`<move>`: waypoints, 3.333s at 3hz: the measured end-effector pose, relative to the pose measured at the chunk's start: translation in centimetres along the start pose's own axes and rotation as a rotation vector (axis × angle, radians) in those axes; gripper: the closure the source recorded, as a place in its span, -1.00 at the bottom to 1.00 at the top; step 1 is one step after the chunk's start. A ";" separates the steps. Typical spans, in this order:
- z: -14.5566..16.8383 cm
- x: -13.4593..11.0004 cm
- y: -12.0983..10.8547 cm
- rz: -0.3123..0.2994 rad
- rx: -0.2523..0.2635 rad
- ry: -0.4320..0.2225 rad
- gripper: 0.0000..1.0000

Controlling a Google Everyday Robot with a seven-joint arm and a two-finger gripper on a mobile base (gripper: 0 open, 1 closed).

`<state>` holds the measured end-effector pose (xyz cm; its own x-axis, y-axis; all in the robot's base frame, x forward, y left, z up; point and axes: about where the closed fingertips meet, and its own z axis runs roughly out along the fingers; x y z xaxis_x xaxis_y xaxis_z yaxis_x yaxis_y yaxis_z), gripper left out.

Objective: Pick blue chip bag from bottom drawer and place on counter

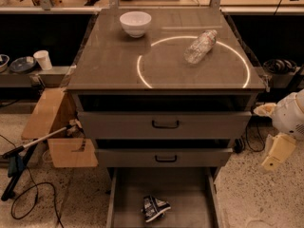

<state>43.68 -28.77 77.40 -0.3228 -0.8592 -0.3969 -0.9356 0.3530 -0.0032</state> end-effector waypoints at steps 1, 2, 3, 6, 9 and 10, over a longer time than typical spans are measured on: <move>2.3 0.0 0.5 0.007 -0.027 -0.027 -1.00; 4.1 0.0 1.2 0.009 -0.057 -0.045 -1.00; 6.3 -0.2 2.0 0.013 -0.082 -0.071 -1.00; 12.6 -1.3 3.6 0.032 -0.089 -0.046 -1.00; 15.0 -1.7 3.6 0.036 -0.022 -0.028 -1.00; 17.5 -2.5 3.2 0.017 -0.016 -0.060 -1.00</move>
Offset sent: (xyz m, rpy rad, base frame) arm -0.0087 0.0283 -0.0561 0.0914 0.0562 0.0212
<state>44.01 -19.04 62.28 -0.3299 -0.8294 -0.4508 -0.9324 0.3610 0.0181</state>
